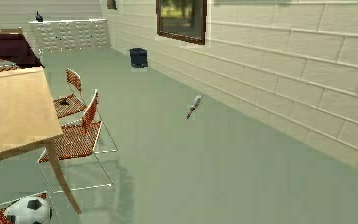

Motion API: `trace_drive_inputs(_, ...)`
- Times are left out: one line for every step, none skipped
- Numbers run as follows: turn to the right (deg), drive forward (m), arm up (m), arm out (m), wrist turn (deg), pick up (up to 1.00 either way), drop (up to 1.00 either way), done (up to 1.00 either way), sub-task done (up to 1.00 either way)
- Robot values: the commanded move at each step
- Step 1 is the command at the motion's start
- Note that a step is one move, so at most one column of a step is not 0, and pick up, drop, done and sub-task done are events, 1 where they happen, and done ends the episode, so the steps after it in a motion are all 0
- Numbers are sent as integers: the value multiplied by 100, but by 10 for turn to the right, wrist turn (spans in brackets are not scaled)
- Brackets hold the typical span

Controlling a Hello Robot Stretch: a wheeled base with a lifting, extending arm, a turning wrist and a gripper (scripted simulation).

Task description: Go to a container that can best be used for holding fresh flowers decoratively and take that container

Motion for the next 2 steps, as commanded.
trace_drive_inputs(0, 100, 0, 0, 0, 0, 0, 0, 0)
trace_drive_inputs(0, 75, 0, 0, 0, 0, 0, 0, 0)
